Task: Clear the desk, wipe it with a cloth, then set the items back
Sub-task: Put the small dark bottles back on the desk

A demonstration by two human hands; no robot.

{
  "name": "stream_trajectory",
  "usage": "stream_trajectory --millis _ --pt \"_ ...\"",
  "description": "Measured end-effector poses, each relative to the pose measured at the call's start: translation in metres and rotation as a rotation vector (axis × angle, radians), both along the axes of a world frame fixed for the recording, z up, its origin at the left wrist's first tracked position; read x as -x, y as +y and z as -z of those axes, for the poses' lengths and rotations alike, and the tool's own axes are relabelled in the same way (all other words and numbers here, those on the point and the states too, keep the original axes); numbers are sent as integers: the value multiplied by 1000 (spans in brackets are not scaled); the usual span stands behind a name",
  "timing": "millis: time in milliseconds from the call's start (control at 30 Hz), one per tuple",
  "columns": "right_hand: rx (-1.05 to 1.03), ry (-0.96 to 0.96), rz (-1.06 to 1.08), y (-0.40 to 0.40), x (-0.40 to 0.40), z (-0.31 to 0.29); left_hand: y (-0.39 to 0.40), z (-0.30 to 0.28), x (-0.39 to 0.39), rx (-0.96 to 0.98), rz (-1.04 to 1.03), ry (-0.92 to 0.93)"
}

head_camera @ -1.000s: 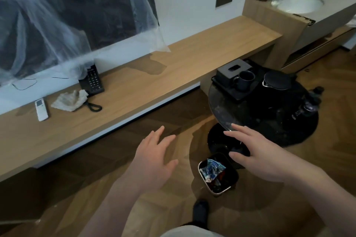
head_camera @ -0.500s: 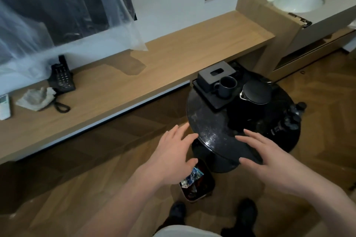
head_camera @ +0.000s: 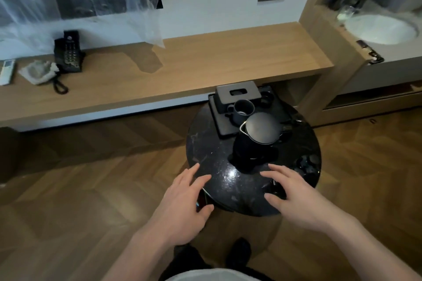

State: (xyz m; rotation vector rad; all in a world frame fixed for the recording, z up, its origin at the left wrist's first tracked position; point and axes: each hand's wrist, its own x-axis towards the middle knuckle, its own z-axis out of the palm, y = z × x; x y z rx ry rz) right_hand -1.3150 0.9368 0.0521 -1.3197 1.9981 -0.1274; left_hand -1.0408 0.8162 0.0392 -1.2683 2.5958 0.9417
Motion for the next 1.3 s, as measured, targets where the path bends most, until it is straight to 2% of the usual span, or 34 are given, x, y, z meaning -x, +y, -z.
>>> stream_trajectory --millis 267,500,633,800,867,967,1100,1200,1300 --pt "-141 106 118 13 57 61 30 5 -9 3 -87 -25" --pt "-56 77 198 12 69 97 58 15 2 -53 -114 -56" --pt "49 119 113 6 83 107 70 18 18 -51 -214 -39" --pt "70 12 -22 -8 113 99 78 23 75 -72 -310 -22" --pt "73 -19 -122 -9 127 94 80 27 110 -91 -292 0" --pt "154 -54 -159 -9 154 86 86 39 165 -112 -224 -6" --pt "222 68 -224 -7 194 81 87 54 233 -143 -181 -7" --pt "147 156 -337 -9 219 88 87 69 269 -135 -170 -45" --pt "29 122 -403 -10 223 98 92 84 284 -153 -184 -74"
